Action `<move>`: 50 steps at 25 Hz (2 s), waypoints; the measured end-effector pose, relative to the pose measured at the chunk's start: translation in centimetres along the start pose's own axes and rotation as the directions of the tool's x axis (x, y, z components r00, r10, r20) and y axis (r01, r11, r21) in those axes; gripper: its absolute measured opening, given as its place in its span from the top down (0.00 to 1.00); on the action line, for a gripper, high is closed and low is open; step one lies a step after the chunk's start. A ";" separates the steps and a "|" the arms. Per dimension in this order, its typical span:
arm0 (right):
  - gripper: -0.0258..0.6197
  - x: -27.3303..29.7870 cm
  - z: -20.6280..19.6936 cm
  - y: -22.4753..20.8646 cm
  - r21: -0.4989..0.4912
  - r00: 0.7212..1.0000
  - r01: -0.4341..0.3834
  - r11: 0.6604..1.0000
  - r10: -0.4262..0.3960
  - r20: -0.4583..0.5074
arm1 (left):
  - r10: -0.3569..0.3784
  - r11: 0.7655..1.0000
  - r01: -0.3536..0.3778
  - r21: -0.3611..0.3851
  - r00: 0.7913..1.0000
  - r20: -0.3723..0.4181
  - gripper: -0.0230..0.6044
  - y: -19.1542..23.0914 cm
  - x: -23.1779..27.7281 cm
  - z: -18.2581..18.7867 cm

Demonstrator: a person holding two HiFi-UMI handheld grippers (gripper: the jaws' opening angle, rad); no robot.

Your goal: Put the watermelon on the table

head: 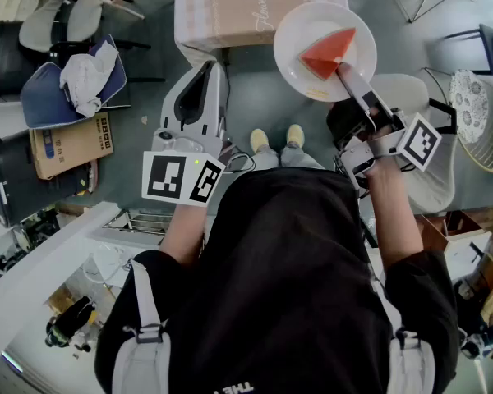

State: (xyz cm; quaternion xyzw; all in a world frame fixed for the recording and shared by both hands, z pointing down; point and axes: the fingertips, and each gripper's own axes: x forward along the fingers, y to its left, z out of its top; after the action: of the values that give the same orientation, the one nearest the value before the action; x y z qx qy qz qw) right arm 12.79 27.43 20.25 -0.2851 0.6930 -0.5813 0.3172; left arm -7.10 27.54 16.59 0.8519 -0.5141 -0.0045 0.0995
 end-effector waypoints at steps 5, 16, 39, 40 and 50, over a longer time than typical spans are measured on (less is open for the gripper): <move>0.91 -0.1 -1.1 0.6 0.003 1.000 -0.007 1.000 0.007 0.008 | -0.005 1.000 0.006 0.026 1.000 -0.019 0.94 -0.1 -0.6 -0.1; 0.91 1.1 -2.3 0.6 -0.006 1.000 -0.002 1.000 0.002 0.012 | -0.007 0.992 0.009 0.126 1.000 -0.016 0.94 0.1 -0.6 0.4; 0.91 5.9 -9.6 1.1 0.010 1.000 0.012 1.000 -0.012 0.018 | -0.004 0.993 0.007 0.121 1.000 -0.024 0.94 6.8 -4.8 0.4; 0.91 5.9 -9.7 1.0 0.012 1.000 0.014 1.000 -0.014 0.019 | -0.003 0.992 0.007 0.122 1.000 -0.025 0.94 6.8 -4.9 0.4; 0.91 6.3 -10.0 1.0 0.007 1.000 0.027 1.000 -0.027 0.012 | -0.002 0.994 0.004 0.112 1.000 -0.019 0.94 6.9 -5.0 0.4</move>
State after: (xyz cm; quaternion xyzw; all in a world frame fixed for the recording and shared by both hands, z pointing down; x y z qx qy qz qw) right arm 1.08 29.04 19.77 -0.2971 0.6851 -0.5860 0.3145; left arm -15.58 28.72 16.90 0.8569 -0.5114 0.0324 0.0564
